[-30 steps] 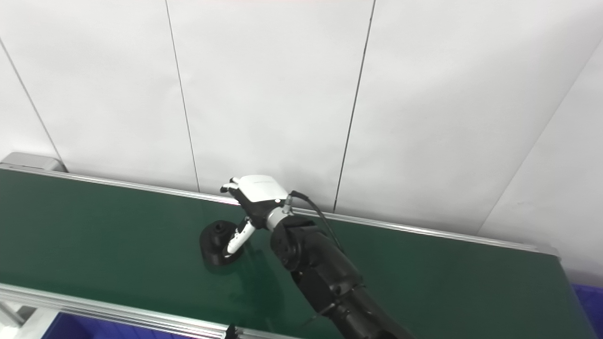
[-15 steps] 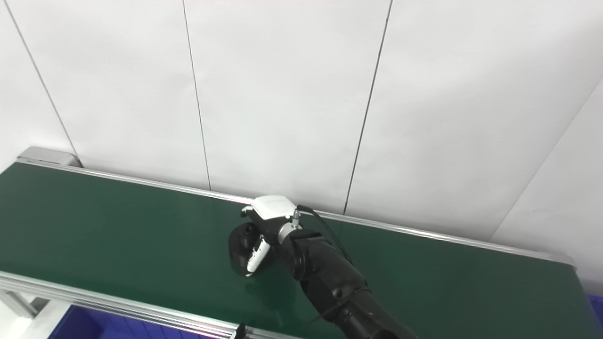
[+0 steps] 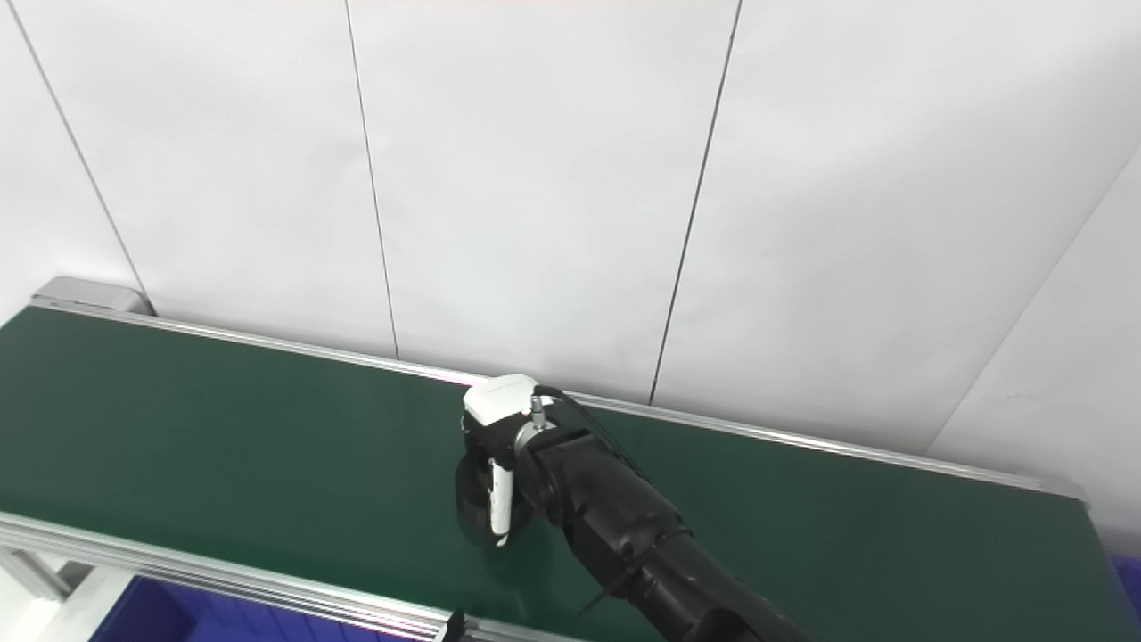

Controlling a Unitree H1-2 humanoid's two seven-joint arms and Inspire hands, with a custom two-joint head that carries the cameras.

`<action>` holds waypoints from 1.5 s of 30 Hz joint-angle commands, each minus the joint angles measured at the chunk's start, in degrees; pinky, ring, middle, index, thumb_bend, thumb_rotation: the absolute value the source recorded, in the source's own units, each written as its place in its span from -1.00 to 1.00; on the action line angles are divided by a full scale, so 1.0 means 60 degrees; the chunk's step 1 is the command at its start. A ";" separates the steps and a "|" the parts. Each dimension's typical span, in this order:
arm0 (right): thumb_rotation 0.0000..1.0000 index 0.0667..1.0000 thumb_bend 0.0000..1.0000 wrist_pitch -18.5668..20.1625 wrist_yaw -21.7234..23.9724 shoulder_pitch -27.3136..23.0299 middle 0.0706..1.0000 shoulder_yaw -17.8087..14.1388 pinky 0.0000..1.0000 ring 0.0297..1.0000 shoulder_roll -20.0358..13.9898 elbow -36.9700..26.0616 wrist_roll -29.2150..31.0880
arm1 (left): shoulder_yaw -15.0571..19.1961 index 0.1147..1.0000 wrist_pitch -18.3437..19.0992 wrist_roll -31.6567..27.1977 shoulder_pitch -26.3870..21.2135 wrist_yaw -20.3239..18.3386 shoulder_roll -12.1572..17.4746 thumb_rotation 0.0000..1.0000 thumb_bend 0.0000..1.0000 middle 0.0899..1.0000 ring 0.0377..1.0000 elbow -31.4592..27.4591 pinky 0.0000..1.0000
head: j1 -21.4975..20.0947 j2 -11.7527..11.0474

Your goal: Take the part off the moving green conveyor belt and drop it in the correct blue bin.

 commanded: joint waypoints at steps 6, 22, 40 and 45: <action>-1.00 -0.03 0.03 -0.0390 -0.0830 -0.0054 -0.06 -0.0506 -0.28 -0.18 0.0201 -0.0353 0.0429 | -0.1126 1.00 0.0325 -0.0424 0.0024 -0.0149 -0.1627 0.88 0.08 1.00 1.00 -0.0279 0.95 | -0.0084 -0.0012; -1.00 -0.05 0.03 0.0138 0.1697 -0.0178 -0.03 -0.0209 -0.30 -0.20 -0.0908 -0.4938 -0.0073 | -0.0950 1.00 0.0118 -0.0713 0.0050 -0.0264 -0.1378 0.86 0.08 1.00 1.00 -0.0498 0.78 | -0.0825 0.0316; -1.00 0.05 0.02 -0.0749 0.5683 0.2842 -0.16 -0.1071 -0.50 -0.33 -0.4522 -1.2469 -0.0847 | -0.0416 1.00 0.0857 -0.2154 0.0372 -0.0972 -0.0618 1.00 0.44 1.00 1.00 -0.2077 1.00 | -0.3064 0.1485; -1.00 -0.07 0.03 -0.0185 0.6986 0.4328 -0.06 -0.2346 -0.60 -0.28 -0.5231 -1.4782 -0.0784 | -0.0197 1.00 0.1434 -0.2539 0.0432 -0.1165 -0.0336 1.00 0.46 0.99 0.94 -0.2730 0.94 | -0.3783 0.1919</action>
